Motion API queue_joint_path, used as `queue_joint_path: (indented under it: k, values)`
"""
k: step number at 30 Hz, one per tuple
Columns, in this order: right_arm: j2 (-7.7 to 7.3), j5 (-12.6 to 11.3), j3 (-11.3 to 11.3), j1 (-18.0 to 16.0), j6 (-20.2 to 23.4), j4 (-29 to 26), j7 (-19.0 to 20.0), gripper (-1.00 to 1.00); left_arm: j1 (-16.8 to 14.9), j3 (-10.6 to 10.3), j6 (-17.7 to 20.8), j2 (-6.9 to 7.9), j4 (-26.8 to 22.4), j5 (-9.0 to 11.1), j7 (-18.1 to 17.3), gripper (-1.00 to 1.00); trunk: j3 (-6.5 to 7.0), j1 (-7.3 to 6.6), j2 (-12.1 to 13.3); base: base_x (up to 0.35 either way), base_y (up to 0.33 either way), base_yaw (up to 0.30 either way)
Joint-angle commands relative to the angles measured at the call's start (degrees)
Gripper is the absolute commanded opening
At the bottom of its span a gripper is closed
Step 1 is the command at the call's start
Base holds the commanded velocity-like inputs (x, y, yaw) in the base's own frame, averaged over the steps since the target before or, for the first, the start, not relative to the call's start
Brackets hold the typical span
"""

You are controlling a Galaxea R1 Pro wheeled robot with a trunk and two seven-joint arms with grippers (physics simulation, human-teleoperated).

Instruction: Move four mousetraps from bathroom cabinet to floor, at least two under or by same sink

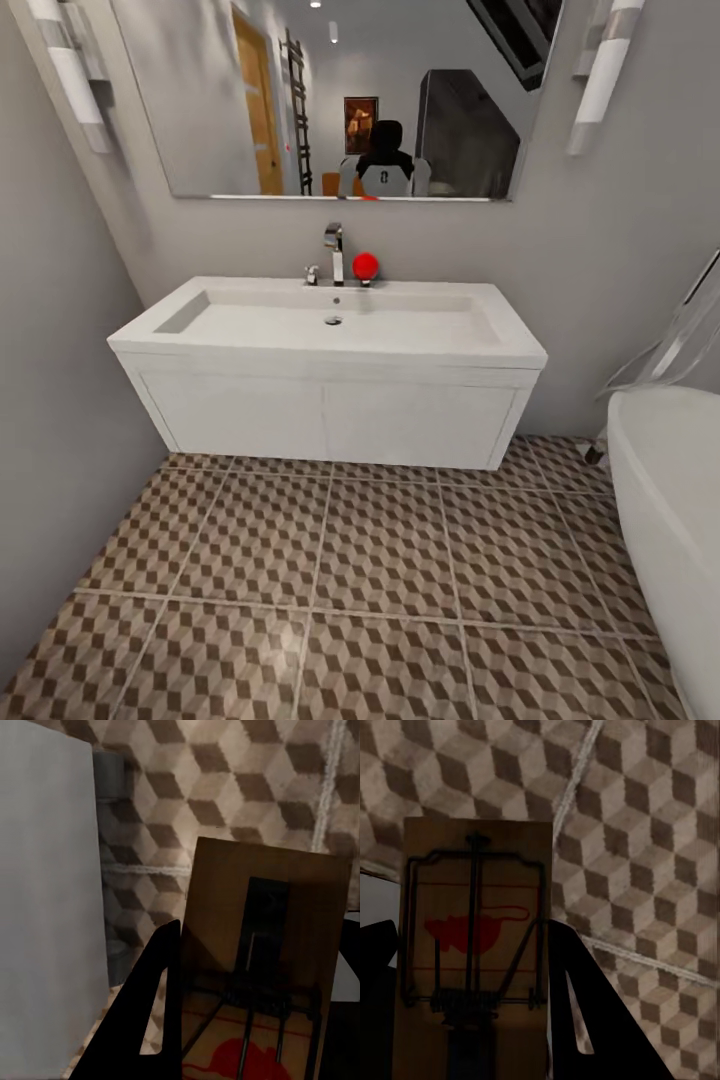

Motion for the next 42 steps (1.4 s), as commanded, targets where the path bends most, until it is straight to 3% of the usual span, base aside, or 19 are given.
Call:
queue_joint_path:
  k: [1, 17, 22, 31, 42]
  values:
    - [-0.06, -0.47, 0.49, -0.01, -0.08, -0.06, -0.20, -1.00, -0.10, -0.48, -0.38, 0.05, -0.28, 0.34, 0.47, -1.00, -0.05, 0.03, -0.02, 0.335, 0.000, 0.008]
    - [-0.47, -0.26, 0.68, -0.01, 0.04, 0.10, -0.35, -1.00, -0.10, -0.48, -0.29, 0.17, -0.15, 0.37, 0.73, -1.00, -0.05, 0.03, -0.02, 0.335, 0.000, 0.001]
    - [-0.43, -0.45, 0.19, -0.01, -1.99, -0.32, -0.33, -1.00, -0.10, -0.25, -0.28, -0.19, 3.23, 0.54, 0.64, -1.00, -0.05, 0.03, -0.02, 0.315, 0.006, 0.000]
    - [0.04, -0.22, 0.38, -0.01, -2.88, -0.32, -0.29, -1.00, -0.10, 0.14, -0.03, -2.56, 3.92, 0.57, 0.72, -1.00, -0.41, 0.47, -0.82, 0.047, 0.006, 0.000]
    - [0.05, -0.82, 0.32, -0.01, -2.59, -0.41, -0.24, -1.00, -0.10, -0.19, -0.10, -1.44, 2.63, 0.35, 0.28, -1.00, -0.77, 0.91, -1.62, 0.000, 0.000, 0.000]
